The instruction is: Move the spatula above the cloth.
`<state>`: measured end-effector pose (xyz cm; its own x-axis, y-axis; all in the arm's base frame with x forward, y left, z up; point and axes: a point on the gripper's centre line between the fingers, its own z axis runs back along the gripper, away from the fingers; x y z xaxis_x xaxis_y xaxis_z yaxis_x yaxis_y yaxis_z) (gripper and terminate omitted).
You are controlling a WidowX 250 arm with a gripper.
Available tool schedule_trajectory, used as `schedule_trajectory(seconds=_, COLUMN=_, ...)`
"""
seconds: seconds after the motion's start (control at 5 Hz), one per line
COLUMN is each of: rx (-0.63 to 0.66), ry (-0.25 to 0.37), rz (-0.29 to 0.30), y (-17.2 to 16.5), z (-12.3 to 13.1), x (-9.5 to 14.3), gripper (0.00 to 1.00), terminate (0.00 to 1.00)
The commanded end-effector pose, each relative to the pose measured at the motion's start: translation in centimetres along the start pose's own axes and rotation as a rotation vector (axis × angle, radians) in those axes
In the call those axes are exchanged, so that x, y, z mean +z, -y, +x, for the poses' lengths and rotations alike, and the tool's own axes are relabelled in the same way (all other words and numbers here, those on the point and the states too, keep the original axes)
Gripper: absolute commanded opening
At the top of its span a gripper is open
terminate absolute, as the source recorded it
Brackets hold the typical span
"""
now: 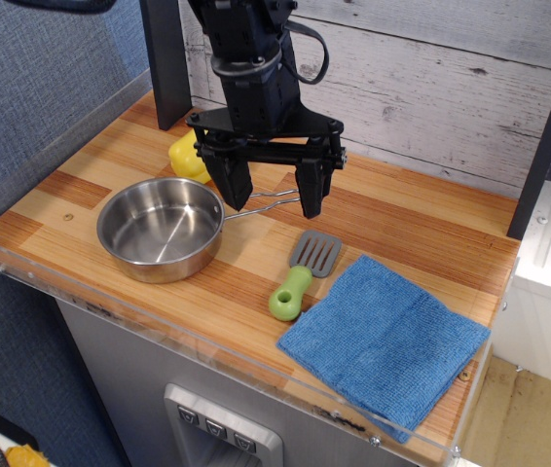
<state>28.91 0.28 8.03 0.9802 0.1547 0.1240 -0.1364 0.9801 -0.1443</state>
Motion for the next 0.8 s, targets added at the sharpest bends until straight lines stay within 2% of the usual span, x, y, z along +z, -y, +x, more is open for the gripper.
schedule_trajectory(seconds=0.0, rx=-0.022, ry=0.004, rz=0.026, y=0.1, z=-0.3, x=-1.3, gripper=1.00, terminate=0.00)
schedule_trajectory(seconds=0.6, rx=-0.058, ry=-0.066, rz=0.053, y=1.2, z=-0.7, x=-5.7, gripper=1.00, terminate=0.00)
